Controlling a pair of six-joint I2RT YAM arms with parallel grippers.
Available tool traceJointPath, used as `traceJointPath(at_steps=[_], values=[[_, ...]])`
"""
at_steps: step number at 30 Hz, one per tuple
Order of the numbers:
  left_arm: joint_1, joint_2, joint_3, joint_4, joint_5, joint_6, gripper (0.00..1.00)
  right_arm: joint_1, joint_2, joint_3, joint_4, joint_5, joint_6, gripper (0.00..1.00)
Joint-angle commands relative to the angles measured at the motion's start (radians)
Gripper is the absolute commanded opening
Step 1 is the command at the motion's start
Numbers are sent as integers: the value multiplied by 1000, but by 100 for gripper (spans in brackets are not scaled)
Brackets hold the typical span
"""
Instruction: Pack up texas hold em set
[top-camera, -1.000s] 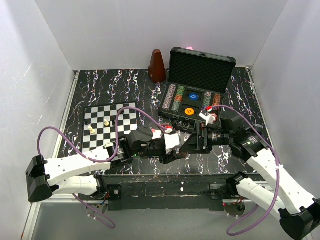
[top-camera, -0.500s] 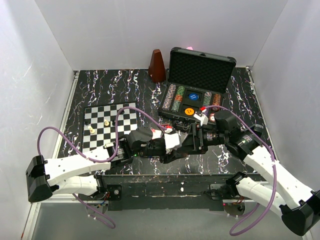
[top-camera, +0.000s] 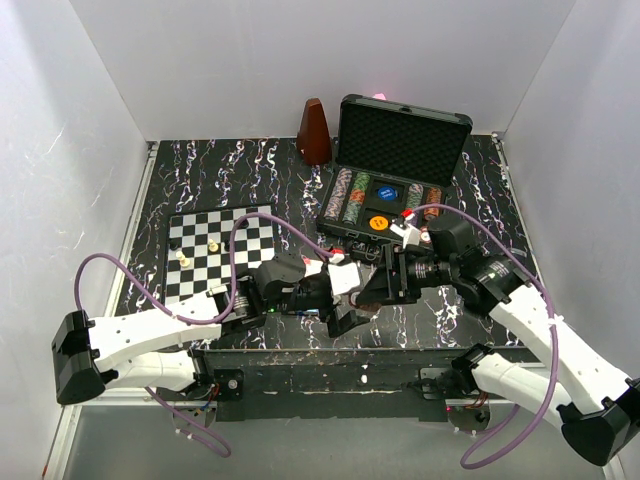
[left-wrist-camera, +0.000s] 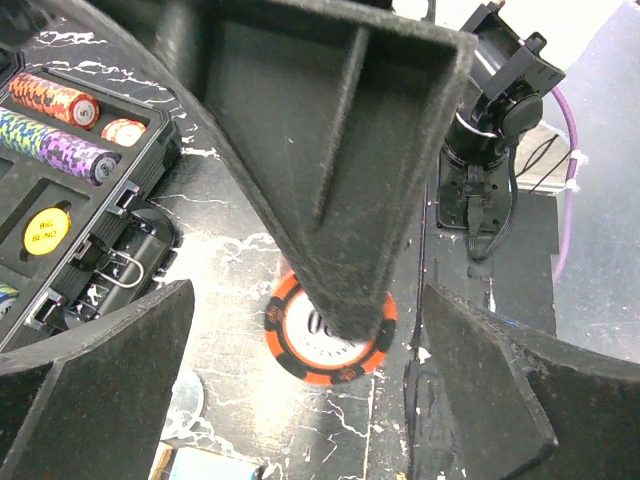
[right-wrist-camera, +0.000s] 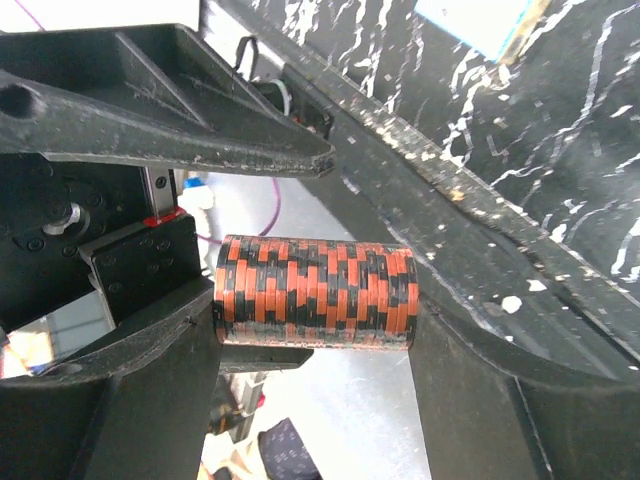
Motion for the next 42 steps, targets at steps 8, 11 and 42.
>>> traceJointPath(at_steps=[8,11,42], values=[[25,-76,76,-195,80,-39,98,-107,71,353,-273,533,-379,1],[124,-131,70,-224,131,-77,98,-121,108,399,-246,652,-458,1],[594,-180,73,-312,-19,-252,98,-401,625,463,8,565,-1588,1]])
